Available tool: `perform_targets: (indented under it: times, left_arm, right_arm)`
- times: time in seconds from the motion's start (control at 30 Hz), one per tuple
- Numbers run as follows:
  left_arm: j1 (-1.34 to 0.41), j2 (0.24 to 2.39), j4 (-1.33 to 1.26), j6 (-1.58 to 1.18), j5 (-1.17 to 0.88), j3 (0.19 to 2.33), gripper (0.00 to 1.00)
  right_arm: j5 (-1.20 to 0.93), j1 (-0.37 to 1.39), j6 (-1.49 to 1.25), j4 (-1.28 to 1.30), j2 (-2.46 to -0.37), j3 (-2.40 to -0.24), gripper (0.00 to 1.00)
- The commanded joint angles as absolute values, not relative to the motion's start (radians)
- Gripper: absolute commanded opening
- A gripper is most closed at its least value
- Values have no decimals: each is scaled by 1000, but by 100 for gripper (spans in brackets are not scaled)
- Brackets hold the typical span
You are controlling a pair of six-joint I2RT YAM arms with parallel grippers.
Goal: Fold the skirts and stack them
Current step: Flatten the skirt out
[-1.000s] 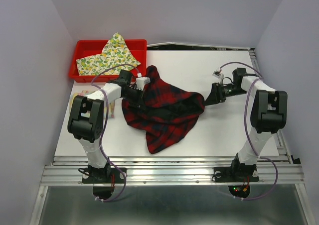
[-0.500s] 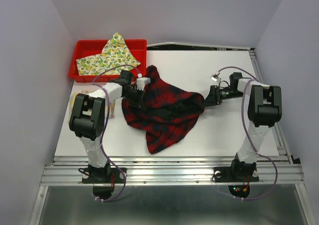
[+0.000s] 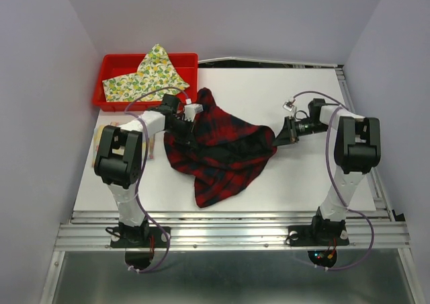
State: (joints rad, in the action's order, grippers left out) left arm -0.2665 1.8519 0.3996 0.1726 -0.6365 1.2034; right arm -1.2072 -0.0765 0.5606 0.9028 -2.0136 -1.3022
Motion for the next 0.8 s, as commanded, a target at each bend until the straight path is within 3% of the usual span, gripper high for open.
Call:
perform_targets:
  times: [0.0,0.1,0.27,0.43,0.57,0.67,0.77]
  left_arm:
    - [-258,1758,362,160,-637,1200,0]
    - [-258,1683,333,143,-597,1187,0]
    - [-264,1488,270,103,-400,1190,0]
    - [-279,1310,229,156,-68,1230,0]
    - [-282,1256,270,254,-43,1273,0]
    - [-323,1213,314,328,-173,1331,0]
    - [-399,1166,305,412,-128,1344,0]
  right_arm:
    - [-957,-77,164,723,-1794,-1304,1]
    - [-404,-77,80,581,-1597,-1264,1]
    - [79,-77,119,663,-1577,-1420,1]
    - [432,-77,304,548,-1537,-1367,1]
    - [424,-77,333,535,-1468,-1377,1]
    - [336,-77,296,676,-1463,-1578,1]
    - [262,-65,330,788,-1474,-1752,1]
